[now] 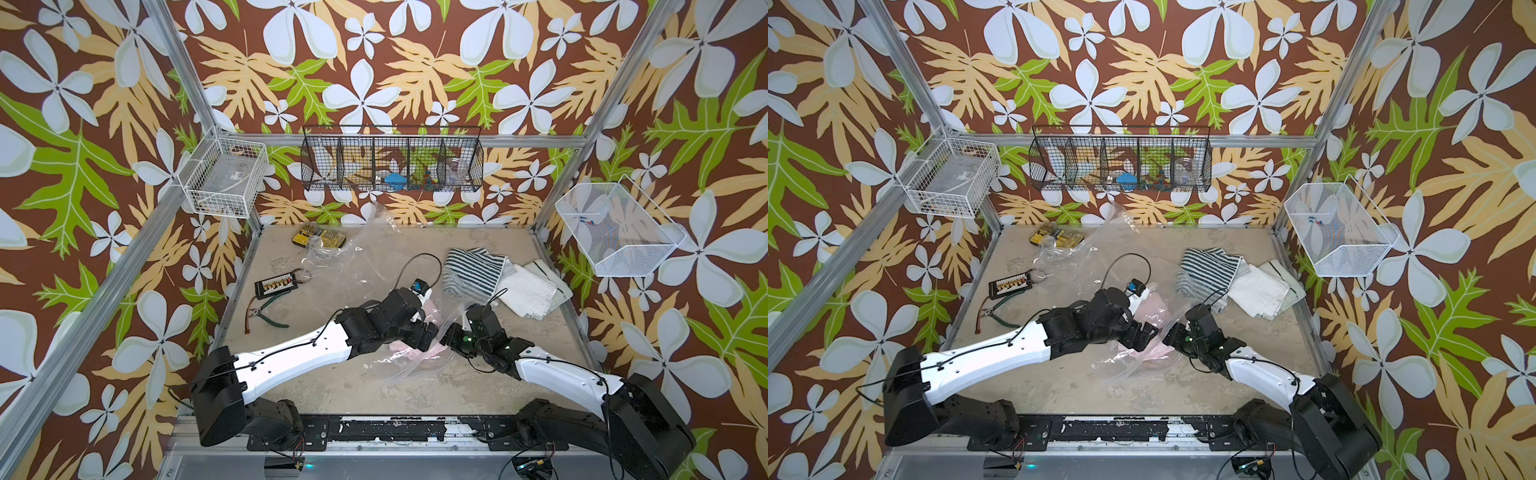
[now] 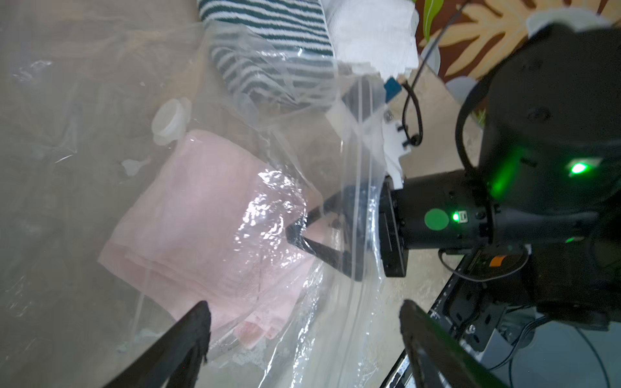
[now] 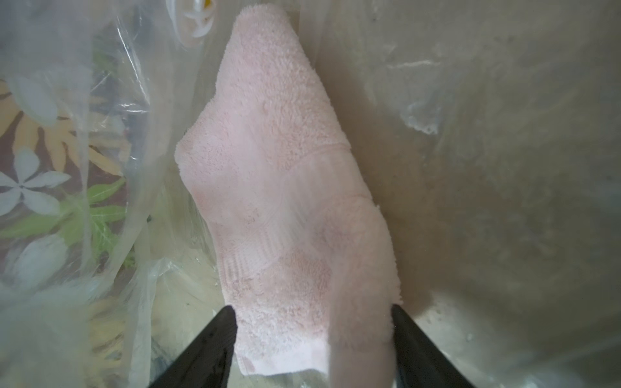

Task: Place the folded towel into the vacuum bag
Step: Place the towel in the vacuum bag.

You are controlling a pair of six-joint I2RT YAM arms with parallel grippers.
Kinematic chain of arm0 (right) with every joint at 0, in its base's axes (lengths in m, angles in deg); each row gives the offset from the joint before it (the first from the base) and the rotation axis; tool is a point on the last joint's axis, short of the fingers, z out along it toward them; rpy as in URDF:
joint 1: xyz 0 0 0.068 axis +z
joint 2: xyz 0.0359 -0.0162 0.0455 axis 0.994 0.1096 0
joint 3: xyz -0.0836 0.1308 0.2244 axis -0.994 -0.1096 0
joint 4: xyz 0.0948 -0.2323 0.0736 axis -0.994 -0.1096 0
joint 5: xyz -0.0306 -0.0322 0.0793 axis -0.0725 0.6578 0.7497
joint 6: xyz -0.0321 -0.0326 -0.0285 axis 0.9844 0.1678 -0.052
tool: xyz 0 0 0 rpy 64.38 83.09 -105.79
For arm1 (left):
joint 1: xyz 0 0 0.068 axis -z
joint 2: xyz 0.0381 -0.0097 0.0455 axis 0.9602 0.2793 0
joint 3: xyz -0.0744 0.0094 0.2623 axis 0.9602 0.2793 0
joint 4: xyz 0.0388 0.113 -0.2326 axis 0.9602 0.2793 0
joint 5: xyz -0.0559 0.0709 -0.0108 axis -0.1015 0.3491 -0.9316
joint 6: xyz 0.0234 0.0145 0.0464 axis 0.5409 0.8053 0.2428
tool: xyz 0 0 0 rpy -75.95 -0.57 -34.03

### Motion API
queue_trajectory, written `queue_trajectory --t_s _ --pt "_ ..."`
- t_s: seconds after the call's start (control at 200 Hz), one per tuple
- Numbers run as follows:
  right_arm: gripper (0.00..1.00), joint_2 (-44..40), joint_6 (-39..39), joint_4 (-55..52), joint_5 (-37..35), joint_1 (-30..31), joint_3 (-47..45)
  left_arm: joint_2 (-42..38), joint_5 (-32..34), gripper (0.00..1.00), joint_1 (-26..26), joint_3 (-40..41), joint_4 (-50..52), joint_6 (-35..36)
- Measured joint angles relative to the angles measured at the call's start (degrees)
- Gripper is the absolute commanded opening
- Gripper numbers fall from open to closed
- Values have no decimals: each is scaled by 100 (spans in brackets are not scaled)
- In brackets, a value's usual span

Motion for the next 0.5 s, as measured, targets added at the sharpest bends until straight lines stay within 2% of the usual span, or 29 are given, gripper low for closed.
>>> queue_trajectory --t_s 0.22,0.295,0.44,0.5 --pt "71 74 -26 90 125 0 66 570 363 88 514 -450 251 717" --pt "71 103 -42 140 162 -4 120 734 485 83 647 -496 299 920" --pt "70 179 -48 214 280 -63 144 944 769 61 734 -431 369 1305" --pt "70 199 -63 271 348 -127 120 962 898 47 734 -354 369 1469"
